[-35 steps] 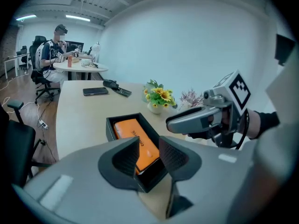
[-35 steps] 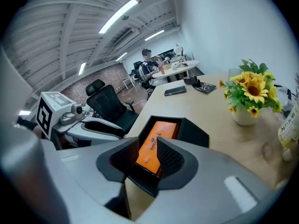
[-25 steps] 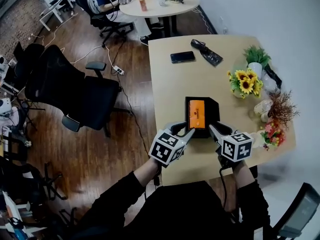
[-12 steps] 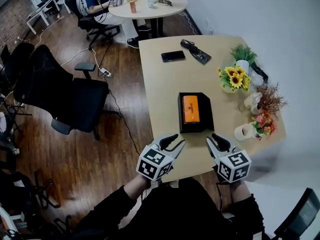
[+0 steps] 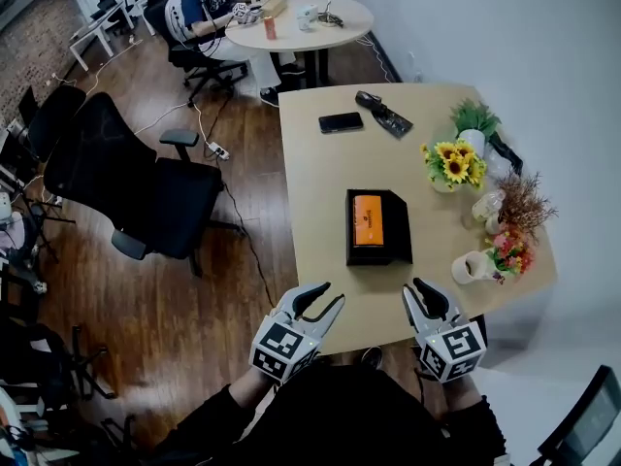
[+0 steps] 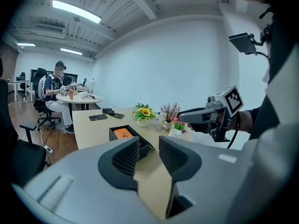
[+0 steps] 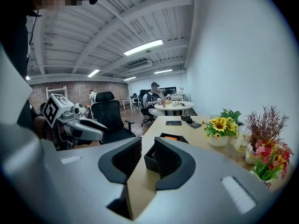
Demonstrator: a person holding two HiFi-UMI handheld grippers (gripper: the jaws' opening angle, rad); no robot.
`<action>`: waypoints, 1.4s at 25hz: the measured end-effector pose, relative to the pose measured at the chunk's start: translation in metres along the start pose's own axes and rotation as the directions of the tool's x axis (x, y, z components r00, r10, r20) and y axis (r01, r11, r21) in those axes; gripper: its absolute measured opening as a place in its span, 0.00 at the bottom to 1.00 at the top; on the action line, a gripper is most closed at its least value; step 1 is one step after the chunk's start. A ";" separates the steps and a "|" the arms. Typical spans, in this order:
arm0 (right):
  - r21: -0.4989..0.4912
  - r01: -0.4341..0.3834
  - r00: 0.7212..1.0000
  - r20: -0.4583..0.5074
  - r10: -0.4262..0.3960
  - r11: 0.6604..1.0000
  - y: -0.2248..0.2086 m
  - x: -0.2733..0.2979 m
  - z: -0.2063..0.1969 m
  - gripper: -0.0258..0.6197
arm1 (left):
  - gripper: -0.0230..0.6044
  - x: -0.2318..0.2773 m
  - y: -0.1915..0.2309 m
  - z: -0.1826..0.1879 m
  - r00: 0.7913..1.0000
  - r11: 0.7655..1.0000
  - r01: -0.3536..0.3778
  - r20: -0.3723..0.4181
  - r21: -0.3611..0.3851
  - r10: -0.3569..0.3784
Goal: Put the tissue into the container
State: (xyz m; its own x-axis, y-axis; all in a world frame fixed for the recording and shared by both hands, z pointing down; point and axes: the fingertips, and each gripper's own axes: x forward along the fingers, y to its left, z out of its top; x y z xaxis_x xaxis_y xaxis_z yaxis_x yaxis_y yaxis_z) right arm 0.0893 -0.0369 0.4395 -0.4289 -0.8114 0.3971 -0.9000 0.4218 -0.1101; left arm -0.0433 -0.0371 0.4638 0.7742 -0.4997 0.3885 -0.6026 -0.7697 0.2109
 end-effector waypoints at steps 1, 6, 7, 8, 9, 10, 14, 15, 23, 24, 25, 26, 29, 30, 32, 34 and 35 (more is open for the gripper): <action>-0.002 -0.007 1.000 0.018 0.007 1.000 -0.002 -0.006 0.002 0.17 | 0.22 -0.003 -0.007 0.002 1.000 1.000 -0.007 0.009 0.021 0.007; -0.033 -0.006 0.996 0.094 0.009 0.999 -0.017 -0.036 0.005 0.16 | 0.22 -0.007 -0.035 0.007 0.998 0.995 -0.041 0.042 0.093 0.037; -0.038 -0.004 0.994 0.106 0.008 0.999 -0.019 -0.040 0.004 0.16 | 0.22 -0.008 -0.038 0.008 0.998 0.994 -0.051 0.051 0.095 0.047; -0.041 -0.002 0.993 0.117 0.007 0.999 -0.021 -0.045 0.003 0.15 | 0.22 -0.008 -0.040 0.008 0.997 0.993 -0.063 0.061 0.095 0.057; -0.040 -0.002 0.992 0.128 0.007 0.999 -0.023 -0.048 0.001 0.15 | 0.22 -0.008 -0.043 0.008 0.995 0.993 -0.073 0.069 0.096 0.067; -0.038 -0.003 0.990 0.138 0.008 0.999 -0.025 -0.052 0.000 0.14 | 0.22 -0.008 -0.045 0.008 0.994 0.992 -0.082 0.075 0.099 0.075; -0.045 -0.002 0.985 0.173 0.010 0.999 -0.029 -0.060 0.002 0.14 | 0.22 -0.004 -0.053 0.011 0.992 0.988 -0.095 0.094 0.120 0.083; -0.050 0.000 0.984 0.180 0.009 0.999 -0.029 -0.062 0.002 0.13 | 0.22 -0.002 -0.054 0.012 0.991 0.988 -0.096 0.101 0.119 0.085; -0.050 0.012 0.962 0.272 0.002 0.999 -0.032 -0.070 0.009 0.10 | 0.22 0.000 -0.060 0.019 0.985 0.987 -0.110 0.148 0.121 0.092; -0.045 0.013 0.959 0.285 0.001 0.999 -0.032 -0.071 0.012 0.09 | 0.22 0.000 -0.060 0.020 0.984 0.987 -0.108 0.153 0.118 0.089; -0.043 0.013 0.956 0.294 0.000 0.999 -0.032 -0.072 0.014 0.09 | 0.22 -0.001 -0.060 0.021 0.984 0.987 -0.107 0.158 0.117 0.088; -0.044 0.015 0.954 0.300 0.000 0.999 -0.031 -0.072 0.015 0.09 | 0.22 -0.002 -0.060 0.021 0.983 0.987 -0.107 0.164 0.117 0.087; -0.058 0.023 0.950 0.314 -0.004 0.998 -0.030 -0.072 0.018 0.09 | 0.22 -0.004 -0.059 0.024 0.978 0.986 -0.111 0.187 0.121 0.088; -0.060 0.027 0.948 0.319 -0.006 0.998 -0.030 -0.072 0.019 0.09 | 0.22 -0.005 -0.059 0.023 0.979 0.986 -0.110 0.184 0.128 0.086; -0.064 0.034 0.943 0.332 -0.011 0.997 -0.030 -0.073 0.021 0.09 | 0.22 -0.005 -0.058 0.022 0.980 0.984 -0.108 0.183 0.143 0.081; -0.068 0.042 0.938 0.347 -0.016 0.997 -0.029 -0.073 0.024 0.09 | 0.22 -0.007 -0.058 0.026 0.975 0.983 -0.110 0.207 0.145 0.078; -0.070 0.046 0.935 0.353 -0.018 0.996 -0.029 -0.073 0.025 0.09 | 0.22 -0.007 -0.058 0.027 0.973 0.983 -0.111 0.215 0.146 0.078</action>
State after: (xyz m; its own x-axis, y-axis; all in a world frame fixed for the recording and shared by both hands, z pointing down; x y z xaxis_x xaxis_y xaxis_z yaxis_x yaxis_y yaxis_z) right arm 0.1447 0.0002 0.3903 -0.4123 -0.9096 0.0518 -0.9110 0.4114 -0.0277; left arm -0.0085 0.0006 0.4243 0.7483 -0.6321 0.2014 -0.6502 -0.7590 0.0335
